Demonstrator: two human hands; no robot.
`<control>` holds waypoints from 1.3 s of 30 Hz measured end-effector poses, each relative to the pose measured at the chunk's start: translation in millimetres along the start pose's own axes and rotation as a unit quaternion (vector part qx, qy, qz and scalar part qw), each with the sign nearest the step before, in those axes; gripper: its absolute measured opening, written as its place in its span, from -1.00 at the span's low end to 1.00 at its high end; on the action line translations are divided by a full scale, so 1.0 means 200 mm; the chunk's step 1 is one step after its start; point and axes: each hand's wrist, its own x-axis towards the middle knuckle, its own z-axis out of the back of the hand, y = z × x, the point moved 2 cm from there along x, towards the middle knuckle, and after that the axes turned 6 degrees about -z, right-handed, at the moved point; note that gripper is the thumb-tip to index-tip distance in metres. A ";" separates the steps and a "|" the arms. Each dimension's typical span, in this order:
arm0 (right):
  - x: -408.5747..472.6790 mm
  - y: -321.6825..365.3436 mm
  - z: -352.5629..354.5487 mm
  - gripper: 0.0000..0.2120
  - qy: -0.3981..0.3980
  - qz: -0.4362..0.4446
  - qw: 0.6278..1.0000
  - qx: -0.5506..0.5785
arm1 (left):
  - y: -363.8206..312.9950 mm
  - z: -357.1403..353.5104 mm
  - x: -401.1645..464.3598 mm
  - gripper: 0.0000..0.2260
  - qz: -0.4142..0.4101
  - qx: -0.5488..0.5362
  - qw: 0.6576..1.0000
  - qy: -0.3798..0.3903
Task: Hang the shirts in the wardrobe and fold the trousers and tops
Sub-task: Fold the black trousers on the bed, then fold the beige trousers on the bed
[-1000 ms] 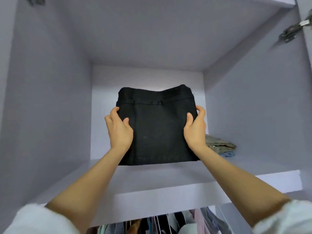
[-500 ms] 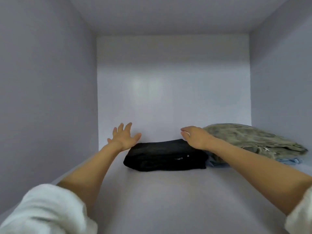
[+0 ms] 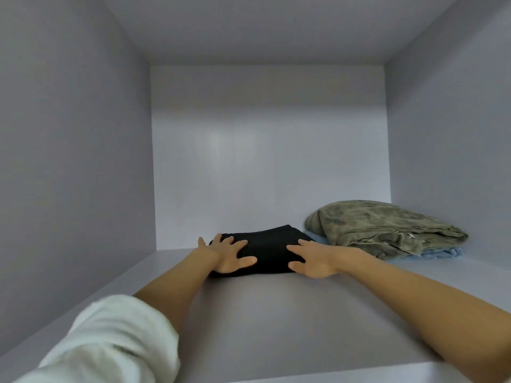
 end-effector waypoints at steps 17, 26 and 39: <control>-0.99 0.48 -0.23 -0.77 -0.351 0.233 0.702 0.574 | -0.25 -0.06 -1.43 -0.83 0.074 -0.225 0.806 -0.542; -1.67 0.89 -1.09 -0.81 -0.017 0.326 0.706 0.628 | -0.61 -0.87 -2.62 -0.82 0.360 -0.240 0.813 -0.390; -3.36 1.94 -1.90 -0.79 0.417 0.603 0.622 0.276 | -1.10 -1.46 -4.76 -0.84 0.747 -0.248 0.548 -0.282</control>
